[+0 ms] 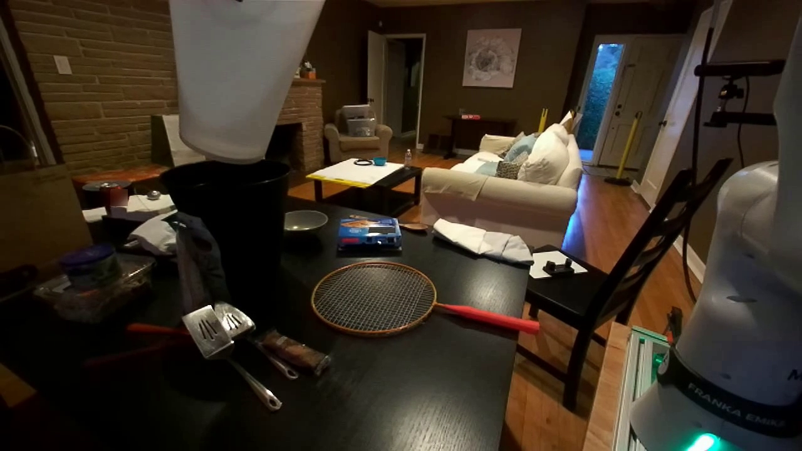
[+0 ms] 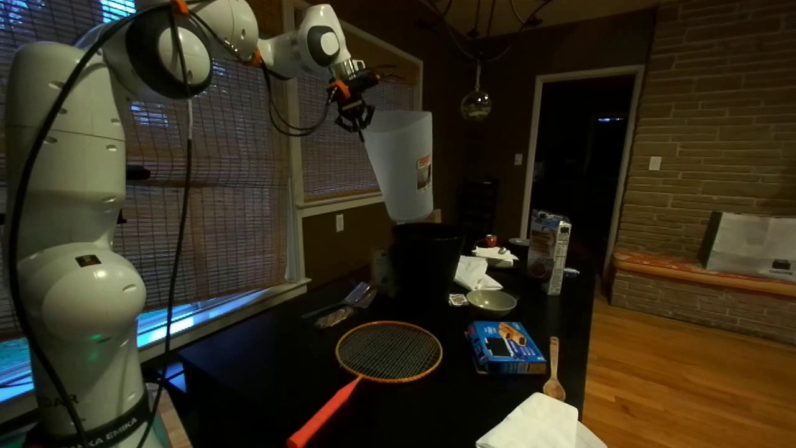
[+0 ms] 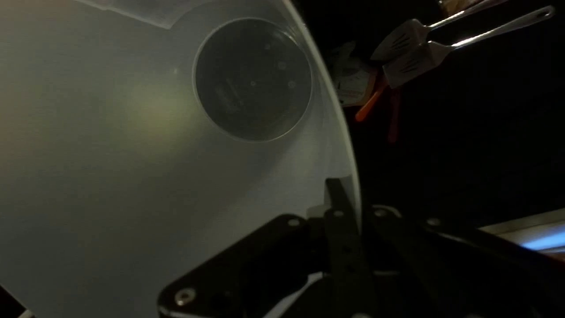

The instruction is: Put the clear bin inside the black bin.

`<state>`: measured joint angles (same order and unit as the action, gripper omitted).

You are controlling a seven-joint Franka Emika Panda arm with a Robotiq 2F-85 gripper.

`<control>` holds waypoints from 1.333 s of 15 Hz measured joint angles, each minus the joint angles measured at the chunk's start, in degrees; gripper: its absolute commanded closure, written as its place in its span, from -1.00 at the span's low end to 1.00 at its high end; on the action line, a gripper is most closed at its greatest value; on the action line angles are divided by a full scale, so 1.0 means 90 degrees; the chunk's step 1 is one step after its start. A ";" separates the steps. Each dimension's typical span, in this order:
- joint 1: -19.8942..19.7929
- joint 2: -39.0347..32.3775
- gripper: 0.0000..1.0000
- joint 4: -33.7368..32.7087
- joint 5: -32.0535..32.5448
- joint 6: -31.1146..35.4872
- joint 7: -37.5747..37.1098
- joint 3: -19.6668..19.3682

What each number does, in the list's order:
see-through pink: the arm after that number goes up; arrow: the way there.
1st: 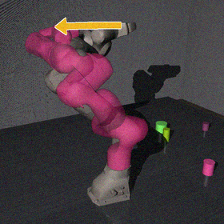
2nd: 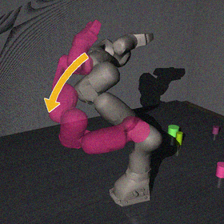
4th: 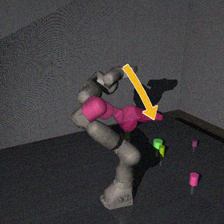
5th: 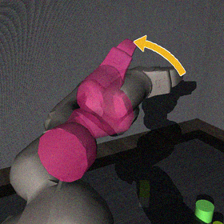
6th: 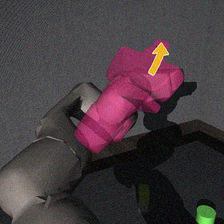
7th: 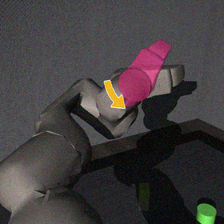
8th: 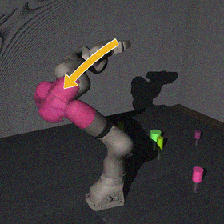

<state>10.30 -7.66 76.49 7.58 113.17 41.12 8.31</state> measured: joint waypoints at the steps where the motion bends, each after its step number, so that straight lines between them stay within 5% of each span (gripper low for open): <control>1: -0.0076 -0.0217 0.98 -0.0197 -0.0161 -0.0149 0.0169 -0.0002; 6: -0.0203 -0.1589 0.98 -0.1466 -0.0036 -0.0322 0.0558 -0.0019; 12: -0.0035 -0.2602 0.98 -0.3013 -0.0039 -0.1543 0.0676 0.0056; 13: -0.0014 -0.2787 0.44 -0.3257 -0.0025 -0.1641 0.0676 0.0036; 15: 0.0030 -0.3142 0.31 -0.3739 0.0016 -0.1841 0.0670 -0.0027; 20: 0.0157 -0.3703 -0.37 -0.4682 0.0191 -0.1997 0.0670 -0.0285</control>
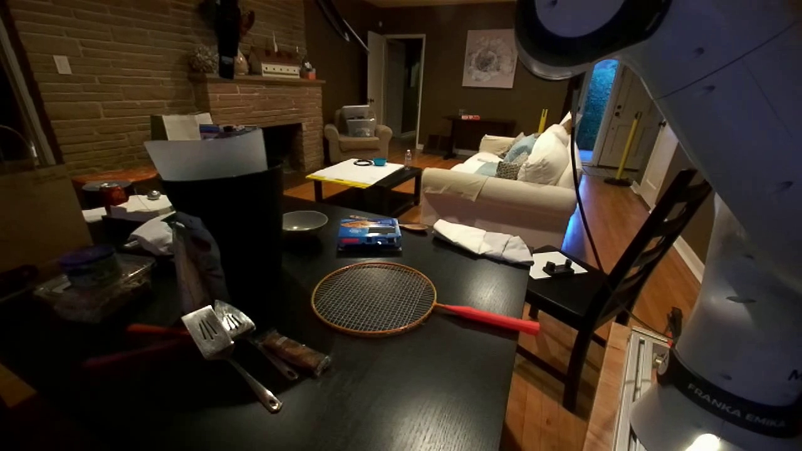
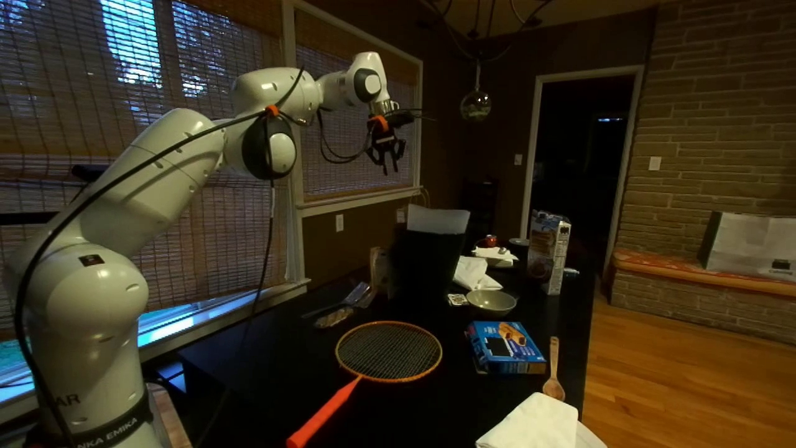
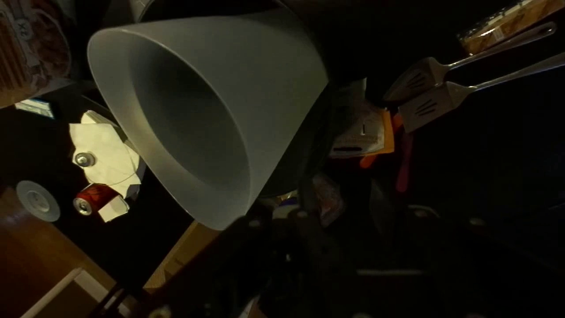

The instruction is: Put the clear bin inside the black bin.

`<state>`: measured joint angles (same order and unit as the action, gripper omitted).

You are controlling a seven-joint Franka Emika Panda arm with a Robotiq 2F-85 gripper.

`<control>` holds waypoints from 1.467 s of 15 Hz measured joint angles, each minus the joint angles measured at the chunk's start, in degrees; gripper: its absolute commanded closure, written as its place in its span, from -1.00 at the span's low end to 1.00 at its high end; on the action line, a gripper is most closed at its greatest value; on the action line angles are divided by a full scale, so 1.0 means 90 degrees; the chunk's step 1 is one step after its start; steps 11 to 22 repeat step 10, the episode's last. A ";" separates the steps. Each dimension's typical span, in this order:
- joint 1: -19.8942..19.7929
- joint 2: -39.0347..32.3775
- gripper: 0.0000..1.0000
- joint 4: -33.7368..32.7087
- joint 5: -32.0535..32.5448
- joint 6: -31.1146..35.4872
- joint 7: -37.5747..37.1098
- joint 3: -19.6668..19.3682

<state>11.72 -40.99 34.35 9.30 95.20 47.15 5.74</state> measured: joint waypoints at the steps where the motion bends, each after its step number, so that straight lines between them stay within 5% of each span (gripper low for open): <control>1: 0.0031 -0.0053 -0.53 -0.0134 0.0001 -0.0012 0.0000 -0.0046; 5: 0.0263 0.0015 -1.00 -0.0429 -0.0010 -0.0133 -0.0098 -0.0026; 10: 0.0723 0.0558 -1.00 -0.0458 -0.0005 -0.1580 -0.0453 -0.0023; 22: 0.0723 0.0558 -1.00 -0.0458 -0.0005 -0.1580 -0.0453 -0.0023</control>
